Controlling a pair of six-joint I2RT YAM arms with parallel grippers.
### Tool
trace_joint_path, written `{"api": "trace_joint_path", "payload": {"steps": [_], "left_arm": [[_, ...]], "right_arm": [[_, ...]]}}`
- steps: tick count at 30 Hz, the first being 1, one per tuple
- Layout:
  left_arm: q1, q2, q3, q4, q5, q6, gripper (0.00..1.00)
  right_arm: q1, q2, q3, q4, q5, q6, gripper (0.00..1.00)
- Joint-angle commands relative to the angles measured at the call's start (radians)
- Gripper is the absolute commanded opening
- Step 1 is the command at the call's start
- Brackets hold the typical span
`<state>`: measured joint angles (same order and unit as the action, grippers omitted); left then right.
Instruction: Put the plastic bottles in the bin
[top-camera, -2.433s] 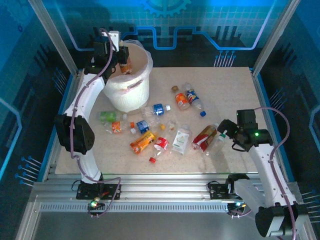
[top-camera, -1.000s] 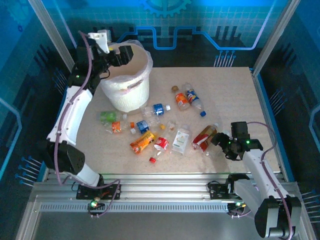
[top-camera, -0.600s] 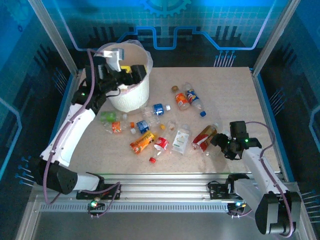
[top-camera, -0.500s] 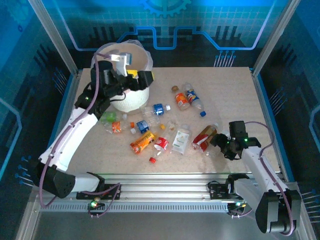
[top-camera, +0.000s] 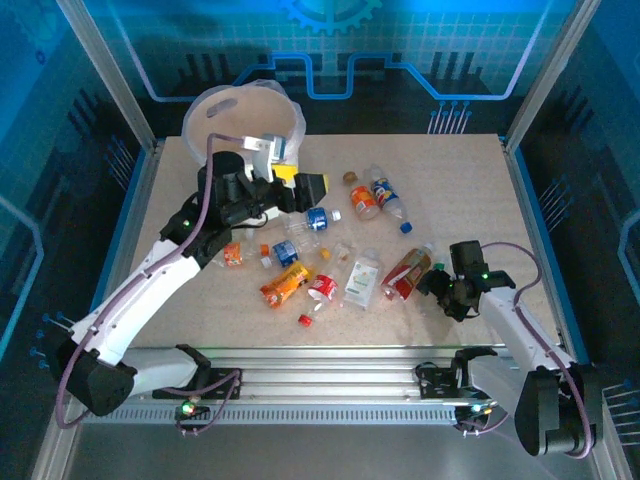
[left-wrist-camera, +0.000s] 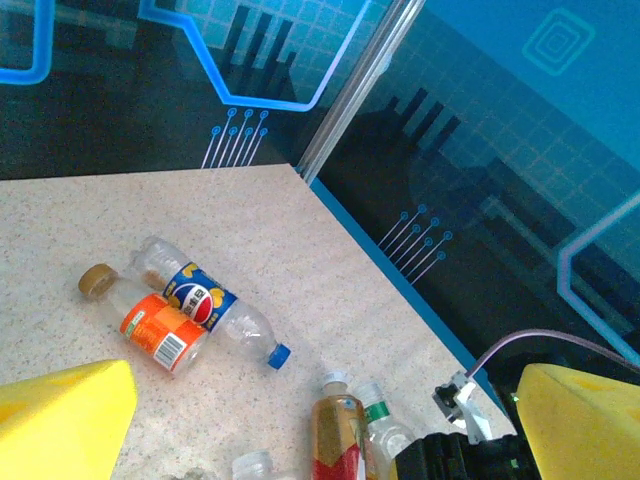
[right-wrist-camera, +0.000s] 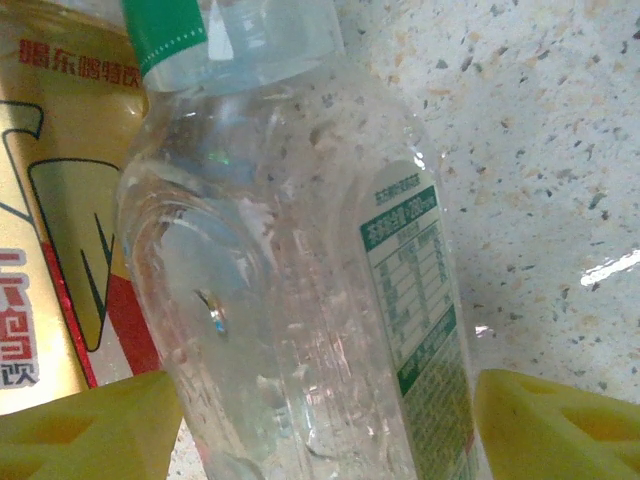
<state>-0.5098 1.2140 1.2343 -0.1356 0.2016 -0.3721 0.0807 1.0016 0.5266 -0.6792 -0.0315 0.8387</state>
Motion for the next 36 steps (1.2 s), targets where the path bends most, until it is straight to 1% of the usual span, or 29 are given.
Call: {"api": "trace_joint_path", "payload": {"steps": [1,9,13,15,19,26,31,36], "left_arm": [[-0.013,-0.031,-0.026,0.053,-0.037,-0.039,0.99],[-0.020,-0.037,-0.069,0.095,-0.044,-0.084,0.99],[-0.025,-0.033,-0.073,0.095,-0.049,-0.085,0.99],[-0.026,-0.031,-0.075,0.094,-0.054,-0.087,0.99],[-0.027,-0.027,-0.078,0.086,-0.073,-0.091,0.99],[-0.027,-0.031,-0.100,0.092,-0.115,-0.110,0.99],[-0.027,-0.028,-0.107,0.094,-0.132,-0.117,0.99],[-0.027,-0.012,-0.103,0.095,-0.134,-0.125,0.99]], "right_arm": [[0.018,0.024,-0.021,-0.003,0.044,0.018,0.77],[0.022,0.109,-0.019,0.037,0.069,0.020,0.79],[0.025,0.136,-0.016,0.050,0.079,0.015,0.77],[0.025,0.138,-0.009,0.045,0.088,0.007,0.74],[0.025,0.119,0.020,0.001,0.124,-0.016,0.62],[0.026,0.008,0.097,-0.106,0.218,-0.064,0.47],[0.030,-0.053,0.190,-0.142,0.268,-0.123,0.39],[0.079,-0.121,0.265,-0.059,0.233,-0.194,0.36]]}}
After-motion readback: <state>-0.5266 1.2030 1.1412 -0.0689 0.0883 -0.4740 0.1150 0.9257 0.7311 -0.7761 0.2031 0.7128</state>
